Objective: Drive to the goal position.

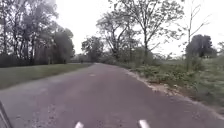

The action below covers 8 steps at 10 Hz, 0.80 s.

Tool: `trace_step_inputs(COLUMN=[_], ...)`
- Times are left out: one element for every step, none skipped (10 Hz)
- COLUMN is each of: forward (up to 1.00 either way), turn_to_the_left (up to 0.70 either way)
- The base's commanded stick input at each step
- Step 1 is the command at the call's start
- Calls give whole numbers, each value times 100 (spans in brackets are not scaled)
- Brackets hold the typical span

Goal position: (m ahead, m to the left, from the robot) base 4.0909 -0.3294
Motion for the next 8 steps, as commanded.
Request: trace_step_inputs(forward=[70, 70, 70, 70, 70, 70, 70, 70], turn_to_the_left=[0, 0, 0, 0, 0, 0, 0, 0])
